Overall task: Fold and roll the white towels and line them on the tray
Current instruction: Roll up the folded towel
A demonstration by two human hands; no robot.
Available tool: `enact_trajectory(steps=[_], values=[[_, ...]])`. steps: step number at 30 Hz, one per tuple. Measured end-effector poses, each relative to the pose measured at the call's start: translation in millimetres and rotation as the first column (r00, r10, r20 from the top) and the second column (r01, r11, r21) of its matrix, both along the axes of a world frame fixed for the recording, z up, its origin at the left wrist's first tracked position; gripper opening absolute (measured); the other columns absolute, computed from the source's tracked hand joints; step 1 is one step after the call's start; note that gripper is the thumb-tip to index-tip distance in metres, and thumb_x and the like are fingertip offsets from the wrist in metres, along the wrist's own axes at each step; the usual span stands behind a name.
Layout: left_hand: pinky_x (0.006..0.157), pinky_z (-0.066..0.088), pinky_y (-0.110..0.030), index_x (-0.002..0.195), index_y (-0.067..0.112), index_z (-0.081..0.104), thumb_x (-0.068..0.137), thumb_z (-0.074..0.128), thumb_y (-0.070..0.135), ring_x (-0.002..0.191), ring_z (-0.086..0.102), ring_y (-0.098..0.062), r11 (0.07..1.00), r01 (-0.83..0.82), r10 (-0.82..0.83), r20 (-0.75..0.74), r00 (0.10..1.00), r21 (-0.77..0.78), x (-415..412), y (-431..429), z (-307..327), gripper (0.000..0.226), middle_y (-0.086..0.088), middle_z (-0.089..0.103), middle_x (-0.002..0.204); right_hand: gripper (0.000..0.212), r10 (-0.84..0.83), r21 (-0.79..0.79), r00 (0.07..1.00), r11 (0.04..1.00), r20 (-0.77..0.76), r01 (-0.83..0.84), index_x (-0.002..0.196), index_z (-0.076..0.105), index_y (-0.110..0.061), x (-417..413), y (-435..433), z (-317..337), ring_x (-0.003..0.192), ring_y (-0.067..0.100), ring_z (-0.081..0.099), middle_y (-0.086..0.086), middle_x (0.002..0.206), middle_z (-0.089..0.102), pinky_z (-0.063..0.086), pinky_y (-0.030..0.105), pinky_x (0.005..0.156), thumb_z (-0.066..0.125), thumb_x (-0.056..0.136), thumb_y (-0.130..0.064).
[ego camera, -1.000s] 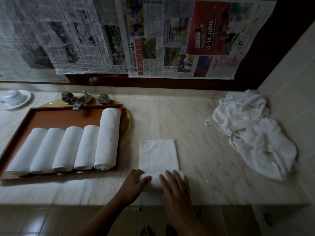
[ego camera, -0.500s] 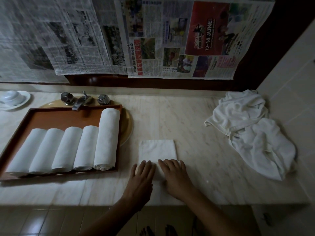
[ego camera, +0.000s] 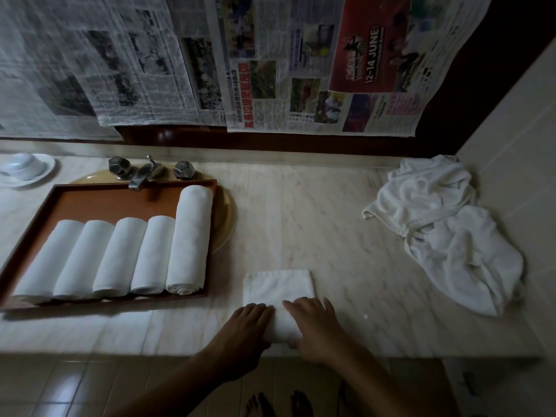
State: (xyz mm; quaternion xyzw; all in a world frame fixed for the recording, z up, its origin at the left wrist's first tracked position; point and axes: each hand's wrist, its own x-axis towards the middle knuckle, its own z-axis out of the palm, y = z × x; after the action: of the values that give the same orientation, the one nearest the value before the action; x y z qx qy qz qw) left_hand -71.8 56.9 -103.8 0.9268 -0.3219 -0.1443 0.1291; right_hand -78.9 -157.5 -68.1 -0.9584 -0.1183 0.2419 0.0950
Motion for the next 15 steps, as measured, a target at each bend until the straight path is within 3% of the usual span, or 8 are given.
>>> enact_trajectory(steps=[3, 6, 9, 13, 15], values=[[0.114, 0.034, -0.031, 0.157, 0.020, 0.029, 0.097, 0.060, 0.048, 0.135, 0.041, -0.014, 0.995, -0.097, 0.091, -0.135, 0.987, -0.035, 12.8, -1.4, 14.0, 0.073, 0.002, 0.039, 0.156, 0.075, -0.018, 0.048, 0.957, 0.999, 0.291, 0.004, 0.149, 0.044, -0.026, -31.8, 7.0, -10.4, 0.142, 0.029, 0.043, 0.002, 0.152, 0.045, 0.015, 0.053, 0.123, 0.073, 0.080, -0.026], [0.110, 0.037, -0.031, 0.157, 0.020, 0.029, 0.098, 0.058, 0.050, 0.133, 0.042, -0.015, 0.991, -0.133, 0.127, -0.249, 0.960, -0.010, 25.0, -2.1, 18.0, 0.072, 0.000, 0.041, 0.154, 0.084, 0.035, -0.010, 0.942, 0.999, 0.335, -0.034, 0.145, 0.053, -0.022, -42.9, 14.0, -22.3, 0.137, 0.035, 0.051, 0.009, 0.149, 0.053, 0.021, 0.058, 0.114, 0.077, 0.065, -0.020], [0.112, 0.036, -0.031, 0.158, 0.021, 0.029, 0.095, 0.061, 0.052, 0.137, 0.040, -0.016, 0.967, -0.252, 0.225, -0.350, 0.910, -0.034, 31.1, -0.8, 14.4, 0.077, -0.001, 0.040, 0.155, 0.073, 0.060, -0.034, 0.932, 0.998, 0.357, -0.051, 0.149, 0.050, -0.022, -32.4, 15.0, -24.6, 0.140, 0.036, 0.047, 0.010, 0.152, 0.050, 0.021, 0.060, 0.111, 0.055, 0.077, -0.024], [0.111, 0.039, -0.030, 0.159, 0.019, 0.031, 0.092, 0.066, 0.054, 0.140, 0.040, -0.020, 0.822, -0.547, 0.448, -0.415, 0.792, -0.157, 20.7, -2.2, 8.1, 0.084, -0.004, 0.036, 0.158, 0.097, 0.122, -0.114, 0.952, 0.989, 0.281, -0.093, 0.155, 0.038, -0.020, -9.4, 10.2, -26.4, 0.147, 0.038, 0.036, 0.011, 0.159, 0.040, 0.005, 0.061, 0.119, 0.076, 0.065, -0.025], [0.107, 0.040, -0.030, 0.160, 0.018, 0.028, 0.093, 0.067, 0.053, 0.140, 0.043, -0.024, 0.717, -0.673, 0.552, -0.442, 0.708, -0.182, 10.6, -2.2, 6.5, 0.085, -0.007, 0.034, 0.158, 0.103, 0.142, -0.128, 0.953, 0.986, 0.266, -0.111, 0.160, 0.023, -0.020, 3.6, 10.7, -22.1, 0.155, 0.037, 0.016, 0.011, 0.167, 0.023, -0.007, 0.061, 0.120, 0.073, 0.070, -0.027]])
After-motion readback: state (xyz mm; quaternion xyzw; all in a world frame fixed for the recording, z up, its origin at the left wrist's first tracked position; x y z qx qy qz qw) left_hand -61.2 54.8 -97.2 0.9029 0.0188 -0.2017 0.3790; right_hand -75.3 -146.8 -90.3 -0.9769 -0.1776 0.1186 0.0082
